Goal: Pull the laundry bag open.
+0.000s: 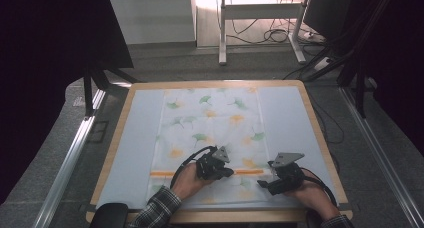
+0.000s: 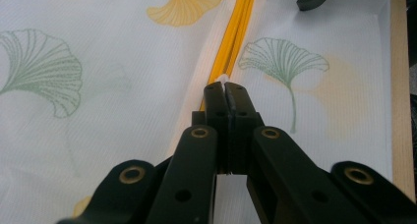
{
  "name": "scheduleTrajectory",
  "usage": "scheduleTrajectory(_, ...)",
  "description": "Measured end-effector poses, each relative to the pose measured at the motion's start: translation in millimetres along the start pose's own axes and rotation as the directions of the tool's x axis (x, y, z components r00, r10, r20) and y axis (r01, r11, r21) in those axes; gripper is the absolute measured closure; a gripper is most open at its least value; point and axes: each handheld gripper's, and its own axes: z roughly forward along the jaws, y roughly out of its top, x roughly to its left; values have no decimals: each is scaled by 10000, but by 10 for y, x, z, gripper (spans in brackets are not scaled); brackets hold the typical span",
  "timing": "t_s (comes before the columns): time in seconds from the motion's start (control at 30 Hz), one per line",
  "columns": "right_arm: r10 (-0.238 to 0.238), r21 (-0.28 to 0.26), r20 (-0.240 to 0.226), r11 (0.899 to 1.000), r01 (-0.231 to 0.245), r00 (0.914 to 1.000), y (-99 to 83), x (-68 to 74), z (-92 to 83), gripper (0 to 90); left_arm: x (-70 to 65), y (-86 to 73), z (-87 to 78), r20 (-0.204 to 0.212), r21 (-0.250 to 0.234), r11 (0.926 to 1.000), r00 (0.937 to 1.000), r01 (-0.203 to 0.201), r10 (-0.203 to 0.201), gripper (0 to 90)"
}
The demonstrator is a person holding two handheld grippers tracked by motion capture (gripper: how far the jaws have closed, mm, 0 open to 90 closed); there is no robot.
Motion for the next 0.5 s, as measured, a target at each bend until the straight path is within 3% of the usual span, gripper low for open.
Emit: scheduleTrajectory(0.5,-7,-28,-5,10000,7,10000,-3,0,0,181,27,-122,-113,-140,37,9998,9997,184,-183,900)
